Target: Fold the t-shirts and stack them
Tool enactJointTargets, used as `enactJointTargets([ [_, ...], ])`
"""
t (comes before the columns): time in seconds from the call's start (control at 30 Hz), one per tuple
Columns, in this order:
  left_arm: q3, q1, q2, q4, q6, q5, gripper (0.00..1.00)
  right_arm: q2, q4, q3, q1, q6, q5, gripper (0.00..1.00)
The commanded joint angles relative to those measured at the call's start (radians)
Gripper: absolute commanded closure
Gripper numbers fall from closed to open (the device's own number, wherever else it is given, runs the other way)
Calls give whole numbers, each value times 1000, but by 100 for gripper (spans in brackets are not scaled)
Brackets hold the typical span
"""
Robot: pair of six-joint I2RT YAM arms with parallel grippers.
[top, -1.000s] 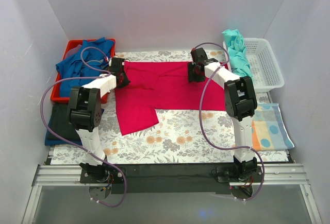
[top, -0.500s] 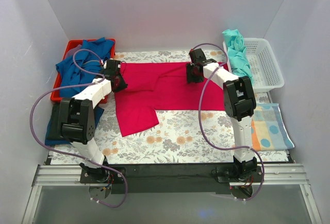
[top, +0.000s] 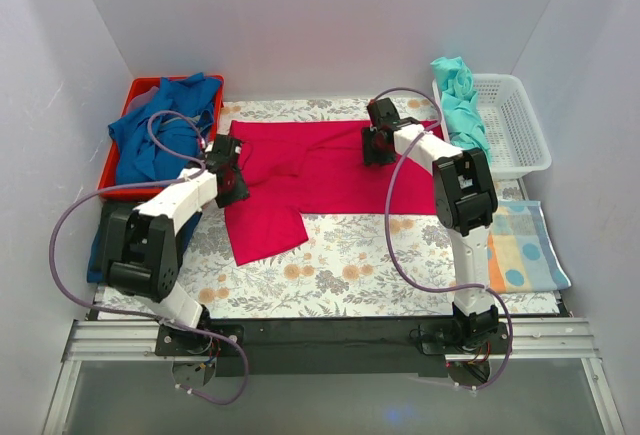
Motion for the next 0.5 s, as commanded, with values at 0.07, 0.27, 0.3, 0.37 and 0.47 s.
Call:
enactJointTargets([
  [0.07, -45, -133, -204, -309, -117, -84, 64, -66, 3, -34, 7, -8, 16, 49],
  [0.27, -122, -136, -332, -424, -252, -83, 60, -83, 3, -70, 7, -10, 7, 49],
  [0.3, -155, -136, -345, -426, -269, -77, 56, -85, 3, -76, 7, -10, 4, 49],
  [0.37, -183, -136, -374, -392, -274, -49, 55, -95, 3, -90, 7, -8, -1, 49],
  [0.47, -209, -137, -366, -378, -280, -18, 55, -109, 3, -113, 7, -10, 8, 49],
])
